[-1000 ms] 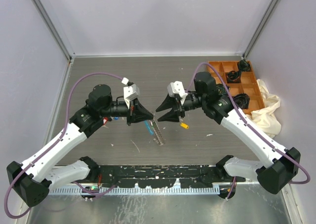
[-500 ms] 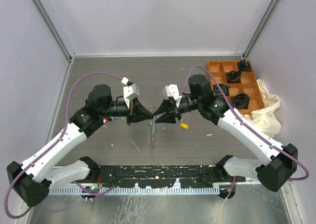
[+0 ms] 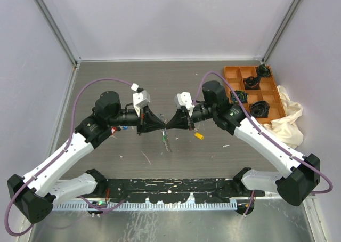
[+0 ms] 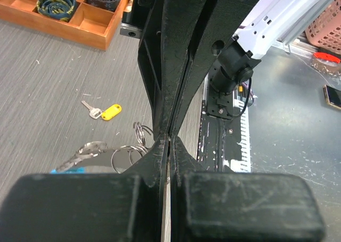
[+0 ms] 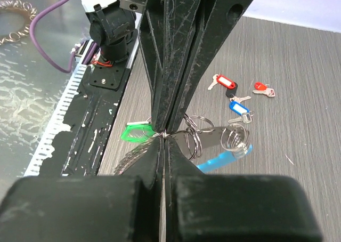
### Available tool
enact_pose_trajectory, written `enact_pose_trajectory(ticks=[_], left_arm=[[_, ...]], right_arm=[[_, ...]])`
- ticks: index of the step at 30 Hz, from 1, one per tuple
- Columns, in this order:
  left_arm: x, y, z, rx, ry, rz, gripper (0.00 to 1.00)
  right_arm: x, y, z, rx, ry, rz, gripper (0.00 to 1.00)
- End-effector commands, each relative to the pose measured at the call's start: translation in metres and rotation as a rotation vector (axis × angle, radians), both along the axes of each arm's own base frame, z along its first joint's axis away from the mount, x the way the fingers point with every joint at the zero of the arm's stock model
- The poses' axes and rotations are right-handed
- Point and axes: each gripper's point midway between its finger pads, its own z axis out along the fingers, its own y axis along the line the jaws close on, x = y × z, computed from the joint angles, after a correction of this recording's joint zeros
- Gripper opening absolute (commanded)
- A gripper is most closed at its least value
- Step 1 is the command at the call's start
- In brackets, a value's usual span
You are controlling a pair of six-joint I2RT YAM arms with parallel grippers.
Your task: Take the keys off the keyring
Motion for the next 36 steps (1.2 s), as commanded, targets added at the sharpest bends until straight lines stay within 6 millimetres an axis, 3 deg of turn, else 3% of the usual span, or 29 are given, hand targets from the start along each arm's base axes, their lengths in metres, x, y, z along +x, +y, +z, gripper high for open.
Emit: enact_pose_trajectory(ticks=[1, 5, 8, 11, 16, 20, 23, 31, 36], left_arm=[[-0.001, -0.002, 0.027, -0.08, -0.067, -0.002, 0.0], [0.0, 0.003, 0.029, -0.1, -0.047, 0.054, 0.05], [0.004, 0.013, 0.037, -0.134, -0.02, 0.142, 0.33], [0.002, 0.027, 0.044, -0.176, 0.006, 0.233, 0.42], [-0.005, 0.039, 0.027, -0.194, 0.178, 0.324, 0.47], [-0.008, 0.036, 0.014, -0.311, 0.402, 0.35, 0.51], [-0.008, 0.037, 0.014, -0.402, 0.474, 0.358, 0.51], [-0.001, 0.047, 0.01, -0.5, 0.501, 0.429, 0.54], [0.003, 0.044, 0.02, -0.555, 0.498, 0.411, 0.57]], right_arm=[[-0.005, 0.001, 0.019, 0.039, -0.052, 0.027, 0.01], [-0.009, -0.001, 0.023, 0.047, -0.035, 0.036, 0.01], [-0.008, -0.002, 0.026, 0.051, -0.033, 0.022, 0.01], [-0.006, -0.003, 0.026, 0.058, -0.024, 0.002, 0.01], [-0.004, -0.001, 0.028, 0.078, -0.016, -0.012, 0.01], [-0.001, 0.0, 0.035, 0.111, -0.014, -0.034, 0.01], [0.002, 0.001, 0.039, 0.14, 0.002, -0.06, 0.01], [0.007, 0.006, 0.05, 0.225, 0.107, -0.119, 0.01], [0.011, 0.008, 0.054, 0.267, 0.14, -0.141, 0.01]])
